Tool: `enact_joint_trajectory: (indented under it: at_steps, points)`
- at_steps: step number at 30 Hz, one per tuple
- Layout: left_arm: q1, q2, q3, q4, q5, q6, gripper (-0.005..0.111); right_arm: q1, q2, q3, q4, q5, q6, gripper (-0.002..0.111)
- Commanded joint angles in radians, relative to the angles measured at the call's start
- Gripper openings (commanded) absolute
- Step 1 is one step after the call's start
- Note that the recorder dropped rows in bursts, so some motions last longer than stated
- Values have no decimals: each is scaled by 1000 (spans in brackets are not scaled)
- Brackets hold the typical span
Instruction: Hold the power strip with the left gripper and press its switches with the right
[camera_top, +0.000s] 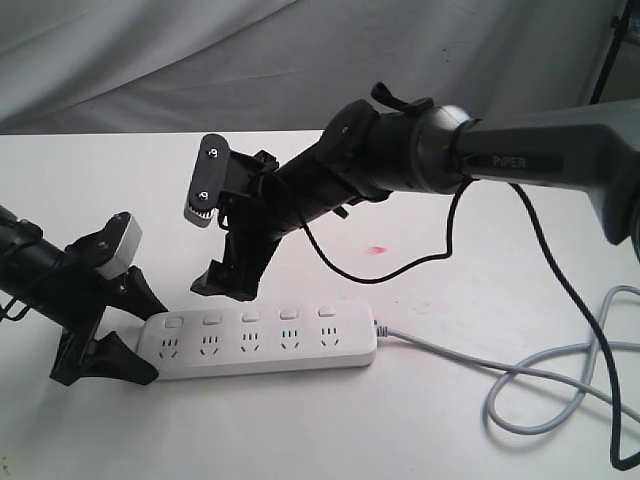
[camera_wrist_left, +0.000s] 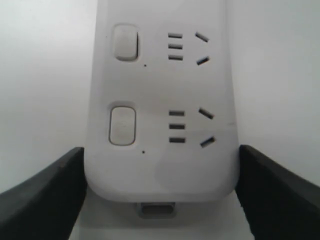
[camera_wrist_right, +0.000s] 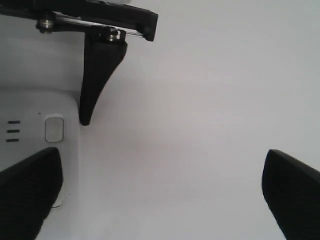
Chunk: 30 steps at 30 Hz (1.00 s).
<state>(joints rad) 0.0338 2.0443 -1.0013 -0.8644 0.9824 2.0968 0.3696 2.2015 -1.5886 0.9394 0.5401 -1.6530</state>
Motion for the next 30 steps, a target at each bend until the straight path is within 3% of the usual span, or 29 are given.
enact_joint_trajectory:
  at_steps: [1, 30]
  points:
    - [-4, 5, -2, 13, -11, -4, 3, 0, -10, 5, 2, 20, 1, 105]
    - [-4, 5, -2, 13, -11, -4, 3, 2, 39, 5, -6, 17, -6, 105]
